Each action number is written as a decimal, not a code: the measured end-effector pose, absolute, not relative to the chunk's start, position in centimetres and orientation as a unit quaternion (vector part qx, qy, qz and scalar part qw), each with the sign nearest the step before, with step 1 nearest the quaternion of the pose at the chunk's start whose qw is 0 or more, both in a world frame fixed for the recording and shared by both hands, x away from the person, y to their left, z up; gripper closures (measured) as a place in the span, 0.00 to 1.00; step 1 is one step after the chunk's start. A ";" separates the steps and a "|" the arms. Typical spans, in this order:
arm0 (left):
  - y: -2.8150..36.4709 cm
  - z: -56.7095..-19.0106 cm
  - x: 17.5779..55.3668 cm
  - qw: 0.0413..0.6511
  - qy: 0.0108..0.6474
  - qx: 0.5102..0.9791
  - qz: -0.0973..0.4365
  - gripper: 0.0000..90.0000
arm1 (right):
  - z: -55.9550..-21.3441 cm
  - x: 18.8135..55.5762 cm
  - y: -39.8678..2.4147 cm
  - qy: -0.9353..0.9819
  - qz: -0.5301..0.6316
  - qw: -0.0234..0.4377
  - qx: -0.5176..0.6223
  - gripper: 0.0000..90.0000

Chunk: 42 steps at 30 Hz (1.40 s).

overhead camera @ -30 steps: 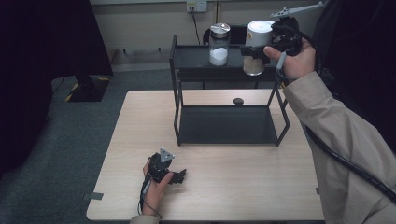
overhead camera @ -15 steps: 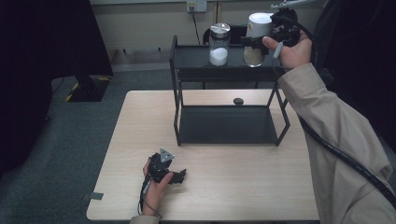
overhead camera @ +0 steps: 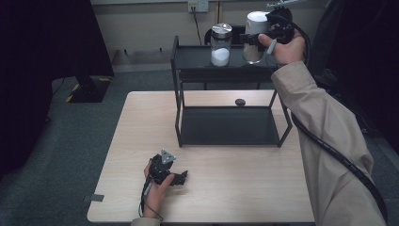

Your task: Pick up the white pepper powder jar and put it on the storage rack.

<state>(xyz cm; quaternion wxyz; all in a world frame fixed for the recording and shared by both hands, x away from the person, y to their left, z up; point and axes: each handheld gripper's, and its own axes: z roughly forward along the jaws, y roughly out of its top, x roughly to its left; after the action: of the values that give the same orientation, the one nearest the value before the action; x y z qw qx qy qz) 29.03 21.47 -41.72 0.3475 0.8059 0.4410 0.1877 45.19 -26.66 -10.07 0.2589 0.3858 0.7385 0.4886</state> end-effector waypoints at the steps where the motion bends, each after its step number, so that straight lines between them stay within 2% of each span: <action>1: 21.5 -41.7 29.0 0.348 0.441 0.806 0.188 0.00 | -10.1 45.3 -26.6 0.739 0.487 0.259 0.387 0.34; 23: 21.5 -41.7 29.0 0.347 0.441 0.806 0.188 0.00 | -11.2 45.4 -26.5 0.736 0.488 0.258 0.392 0.32; 25: 21.5 -41.7 29.0 0.347 0.441 0.806 0.188 0.00 | -11.1 45.4 -26.4 0.738 0.486 0.258 0.391 0.28; 27: 21.5 -41.7 29.0 0.347 0.441 0.806 0.188 0.00 | -11.2 45.4 -26.4 0.736 0.485 0.256 0.398 0.19; 31: 21.5 -41.7 29.0 0.347 0.441 0.806 0.188 0.00 | -11.6 45.1 -26.3 0.733 0.485 0.258 0.402 0.09; 35: 21.5 -41.7 29.0 0.348 0.441 0.806 0.188 0.00 | -12.0 44.7 -26.8 0.727 0.494 0.256 0.402 0.03; 42: 21.5 -41.7 29.0 0.347 0.441 0.806 0.188 0.00 | -12.2 43.9 -27.4 0.730 0.492 0.256 0.399 0.00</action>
<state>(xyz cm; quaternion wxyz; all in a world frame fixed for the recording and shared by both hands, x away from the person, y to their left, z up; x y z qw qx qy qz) 29.04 21.47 -41.72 0.3474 0.8060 0.4410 0.1877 43.88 -27.41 -12.17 0.2561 0.3991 0.7302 0.4919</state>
